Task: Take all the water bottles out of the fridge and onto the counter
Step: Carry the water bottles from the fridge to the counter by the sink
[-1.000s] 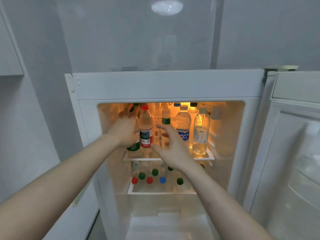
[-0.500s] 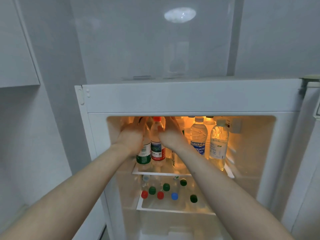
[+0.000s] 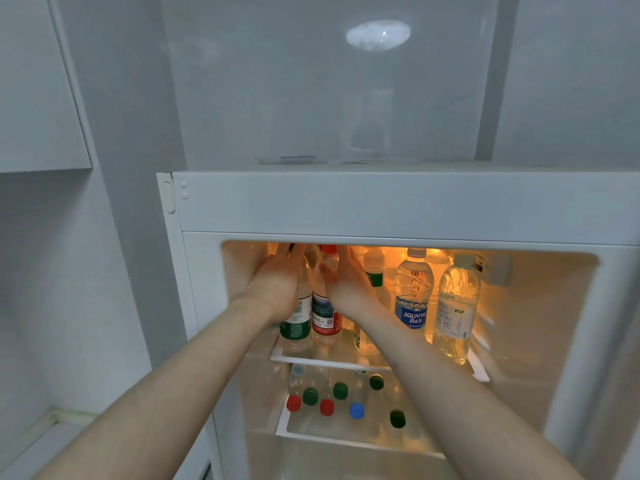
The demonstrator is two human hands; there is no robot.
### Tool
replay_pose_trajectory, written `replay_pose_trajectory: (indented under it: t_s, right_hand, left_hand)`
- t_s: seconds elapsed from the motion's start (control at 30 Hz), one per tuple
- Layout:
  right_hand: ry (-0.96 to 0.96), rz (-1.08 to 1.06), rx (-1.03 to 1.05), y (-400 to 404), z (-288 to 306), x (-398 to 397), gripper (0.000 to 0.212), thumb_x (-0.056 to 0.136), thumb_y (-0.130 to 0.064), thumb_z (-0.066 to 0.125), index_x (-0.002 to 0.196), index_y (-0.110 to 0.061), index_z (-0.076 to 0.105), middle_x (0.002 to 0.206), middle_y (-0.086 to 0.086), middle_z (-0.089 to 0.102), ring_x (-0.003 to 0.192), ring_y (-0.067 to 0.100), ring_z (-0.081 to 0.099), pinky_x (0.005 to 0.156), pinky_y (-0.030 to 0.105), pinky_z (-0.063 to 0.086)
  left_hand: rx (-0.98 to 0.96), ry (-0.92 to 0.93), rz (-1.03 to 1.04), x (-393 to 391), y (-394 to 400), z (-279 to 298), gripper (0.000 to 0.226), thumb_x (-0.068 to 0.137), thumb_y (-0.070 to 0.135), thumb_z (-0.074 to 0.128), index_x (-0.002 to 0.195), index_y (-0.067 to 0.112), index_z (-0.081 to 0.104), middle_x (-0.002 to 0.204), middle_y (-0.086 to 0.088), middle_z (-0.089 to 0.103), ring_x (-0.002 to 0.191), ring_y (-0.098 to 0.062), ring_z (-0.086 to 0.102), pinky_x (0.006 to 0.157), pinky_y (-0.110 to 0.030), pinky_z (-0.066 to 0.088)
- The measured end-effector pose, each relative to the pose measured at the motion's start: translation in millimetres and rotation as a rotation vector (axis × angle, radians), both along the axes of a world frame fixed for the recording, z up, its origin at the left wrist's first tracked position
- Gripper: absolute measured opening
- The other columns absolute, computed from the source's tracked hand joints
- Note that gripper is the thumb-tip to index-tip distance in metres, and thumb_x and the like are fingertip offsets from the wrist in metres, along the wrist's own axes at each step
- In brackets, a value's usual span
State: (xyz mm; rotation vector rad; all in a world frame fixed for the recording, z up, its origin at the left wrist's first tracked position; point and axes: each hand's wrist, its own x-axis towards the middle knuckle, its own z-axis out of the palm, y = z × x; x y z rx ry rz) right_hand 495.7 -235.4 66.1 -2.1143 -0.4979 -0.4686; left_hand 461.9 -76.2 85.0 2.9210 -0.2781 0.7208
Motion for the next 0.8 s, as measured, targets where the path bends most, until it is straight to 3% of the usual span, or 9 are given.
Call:
replay_pose_trajectory:
  t_s: [0.1,0.2,0.33,0.4,0.53,0.63,0.8]
  right_hand:
    - [-0.044,0.01,0.051,0,-10,-1,0.054,0.108,-0.035,0.049,0.156,-0.036,0.024,0.162,-0.001,0.039,0.141,0.025,0.05,0.109,0.038,0.046]
    - [-0.1,0.003,0.123,0,-22,-8,0.044,0.105,-0.047,0.048,0.144,-0.041,0.029,0.15,0.0,0.047,0.125,0.027,0.06,0.099,0.046,0.055]
    - [-0.175,-0.001,0.147,-1,-33,-15,0.041,0.103,-0.046,0.049,0.14,-0.036,0.034,0.144,0.002,0.049,0.113,0.021,0.063,0.088,0.032,0.053]
    - [-0.204,-0.005,0.178,-3,-35,-19,0.041,0.106,-0.038,0.051,0.142,-0.033,0.035,0.139,-0.001,0.054,0.105,0.014,0.061,0.085,0.025,0.048]
    - [-0.235,-0.101,0.204,-15,-39,-28,0.037,0.109,-0.042,0.047,0.143,-0.028,0.041,0.102,-0.012,0.063,0.077,0.004,0.059,0.068,0.017,0.049]
    - [-0.358,-0.142,0.217,-23,-49,-30,0.037,0.106,-0.05,0.047,0.134,-0.026,0.052,0.107,-0.011,0.068,0.087,0.006,0.061,0.075,0.022,0.053]
    - [-0.297,-0.055,0.274,-23,-57,-33,0.033,0.104,-0.053,0.053,0.12,-0.025,0.061,0.108,-0.011,0.069,0.1,0.007,0.063,0.089,0.029,0.054]
  left_hand:
    - [-0.014,-0.013,0.006,0,-2,-2,0.094,0.077,-0.005,0.07,0.155,0.016,0.023,0.15,-0.008,0.036,0.11,-0.033,0.059,0.09,-0.039,0.051]
    - [0.002,-0.039,0.013,-3,-2,-3,0.093,0.078,-0.005,0.068,0.156,0.017,0.022,0.153,-0.007,0.033,0.11,-0.034,0.061,0.088,-0.036,0.045]
    - [-0.1,-0.054,-0.035,-9,-1,-8,0.089,0.082,0.001,0.067,0.157,0.019,0.023,0.159,-0.001,0.026,0.115,-0.028,0.062,0.086,-0.035,0.046]
    - [-0.162,-0.081,-0.076,-13,-2,-9,0.07,0.088,0.009,0.064,0.15,0.017,0.035,0.156,-0.001,0.03,0.119,-0.028,0.059,0.077,-0.033,0.045]
    - [-0.247,-0.173,-0.075,-23,-5,-10,0.04,0.096,0.02,0.055,0.135,0.021,0.049,0.144,0.0,0.041,0.112,-0.031,0.063,0.079,-0.038,0.049]
    - [-0.284,-0.212,-0.083,-38,-11,-11,0.04,0.1,0.023,0.054,0.139,0.027,0.042,0.14,0.0,0.045,0.105,-0.034,0.068,0.083,-0.044,0.055]
    - [-0.257,-0.226,-0.089,-57,-22,-12,0.039,0.103,0.03,0.052,0.14,0.028,0.04,0.136,0.0,0.048,0.099,-0.031,0.068,0.078,-0.039,0.052]
